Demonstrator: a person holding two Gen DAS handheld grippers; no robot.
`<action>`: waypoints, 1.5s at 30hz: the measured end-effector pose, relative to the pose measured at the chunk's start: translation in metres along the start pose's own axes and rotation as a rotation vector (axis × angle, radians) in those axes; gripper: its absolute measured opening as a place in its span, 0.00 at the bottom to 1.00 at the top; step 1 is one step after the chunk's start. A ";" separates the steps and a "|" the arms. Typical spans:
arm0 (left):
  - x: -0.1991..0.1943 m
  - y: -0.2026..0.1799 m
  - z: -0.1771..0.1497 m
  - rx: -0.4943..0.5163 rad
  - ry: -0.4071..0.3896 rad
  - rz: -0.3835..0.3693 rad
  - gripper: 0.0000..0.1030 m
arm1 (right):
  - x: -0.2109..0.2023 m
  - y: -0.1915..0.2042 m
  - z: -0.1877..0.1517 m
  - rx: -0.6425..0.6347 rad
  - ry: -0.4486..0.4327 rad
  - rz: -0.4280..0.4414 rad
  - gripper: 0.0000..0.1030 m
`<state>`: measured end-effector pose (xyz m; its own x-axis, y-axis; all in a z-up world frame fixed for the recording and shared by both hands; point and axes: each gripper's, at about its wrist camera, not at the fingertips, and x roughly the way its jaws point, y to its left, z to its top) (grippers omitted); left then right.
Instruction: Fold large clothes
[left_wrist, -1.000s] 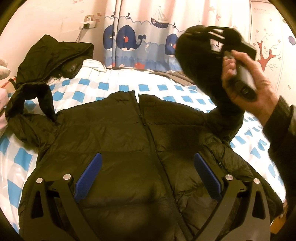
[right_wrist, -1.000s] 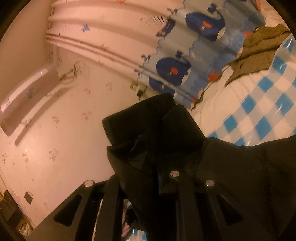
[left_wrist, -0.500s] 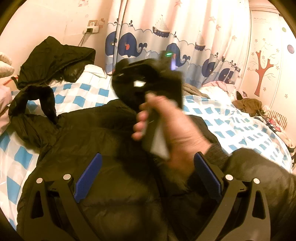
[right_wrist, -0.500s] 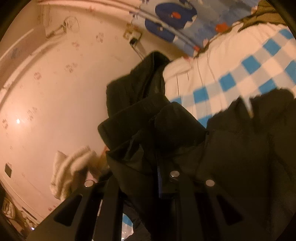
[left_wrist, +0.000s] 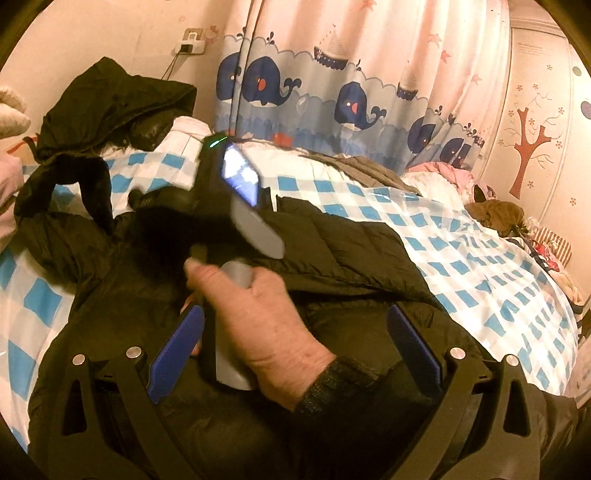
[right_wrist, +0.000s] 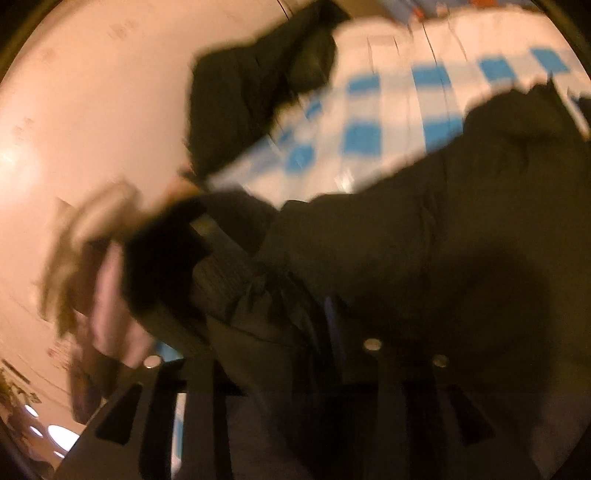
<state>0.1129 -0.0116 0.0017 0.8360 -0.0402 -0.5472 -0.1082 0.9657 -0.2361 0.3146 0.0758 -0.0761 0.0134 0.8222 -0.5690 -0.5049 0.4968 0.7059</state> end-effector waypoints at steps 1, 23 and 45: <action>0.001 0.001 0.000 -0.003 0.003 0.002 0.93 | 0.007 -0.003 -0.003 0.011 0.032 0.014 0.58; 0.013 0.011 -0.001 -0.001 0.025 0.037 0.93 | -0.141 -0.100 -0.012 0.217 -0.155 -0.097 0.93; 0.135 0.071 0.101 1.402 0.763 0.529 0.93 | -0.189 -0.131 -0.111 0.252 -0.352 -0.078 0.93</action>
<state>0.2724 0.0774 -0.0083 0.3875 0.6401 -0.6634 0.6080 0.3635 0.7058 0.2824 -0.1760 -0.1078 0.3585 0.8024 -0.4771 -0.2651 0.5775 0.7721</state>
